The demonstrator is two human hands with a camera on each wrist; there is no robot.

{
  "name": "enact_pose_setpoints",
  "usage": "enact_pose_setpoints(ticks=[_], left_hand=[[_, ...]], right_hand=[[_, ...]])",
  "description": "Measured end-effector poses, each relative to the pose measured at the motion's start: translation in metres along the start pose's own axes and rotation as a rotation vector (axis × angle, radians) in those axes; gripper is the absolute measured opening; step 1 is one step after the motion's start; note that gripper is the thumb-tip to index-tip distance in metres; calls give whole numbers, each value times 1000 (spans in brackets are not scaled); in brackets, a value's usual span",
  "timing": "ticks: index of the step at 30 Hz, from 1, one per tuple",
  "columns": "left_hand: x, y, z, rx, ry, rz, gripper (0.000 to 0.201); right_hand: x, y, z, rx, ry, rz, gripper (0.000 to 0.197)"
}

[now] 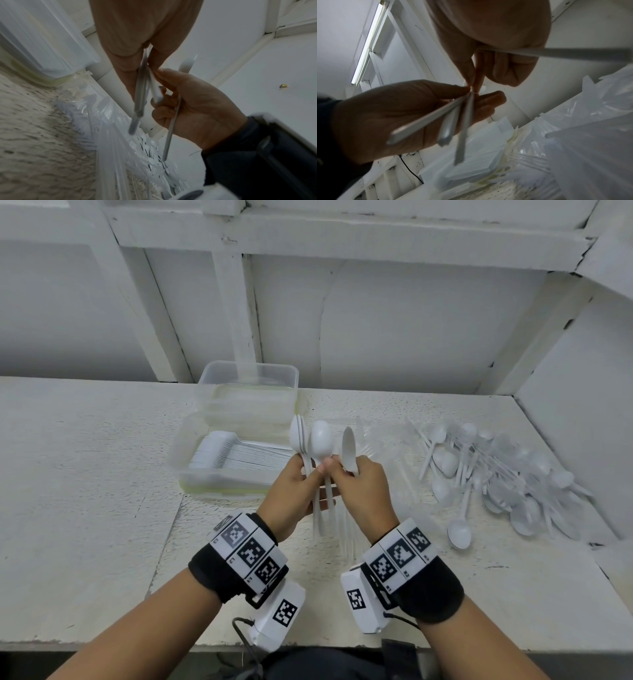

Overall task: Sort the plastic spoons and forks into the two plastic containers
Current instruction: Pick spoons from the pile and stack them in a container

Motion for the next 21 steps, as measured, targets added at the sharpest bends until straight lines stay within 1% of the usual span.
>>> enact_pose_setpoints(ticks=[3,4,6,7,10,13,14,16,19,21], left_hand=[[-2,1,1,2,-54,-4,21],[-3,1,1,8,-66,-11,17],[-5,1,2,31,-103,-24,5],[-7,0,1,44,-123,-30,3],[-12,-2,-1,64,-133,-47,6],[-16,-2,-2,71,-113,-58,9],[-17,-2,-2,70,-110,-57,8],[-16,-1,-2,65,-103,-54,8],[-14,2,-3,49,-57,-50,11],[-11,2,-3,41,-25,-39,13]], right_hand=[[3,4,4,4,-27,94,31],[3,5,5,-1,-23,102,31],[1,3,6,-16,3,77,32],[0,3,7,-28,4,63,33],[-5,3,6,-4,-82,39,21],[-8,1,7,47,-90,69,41],[-8,0,7,63,-80,94,42],[-9,-5,6,98,-142,121,33],[-15,-12,3,131,-234,60,19],[-16,-13,0,140,-269,39,17]])
Point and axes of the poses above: each hand's wrist, its own y-axis away from the middle knuckle, its own x-axis out of the palm, z = x × y, the point moved 6 cm from there along -y, towards the middle knuckle, and after that the axes turned 15 degrees about x, right-handed, at the moved point
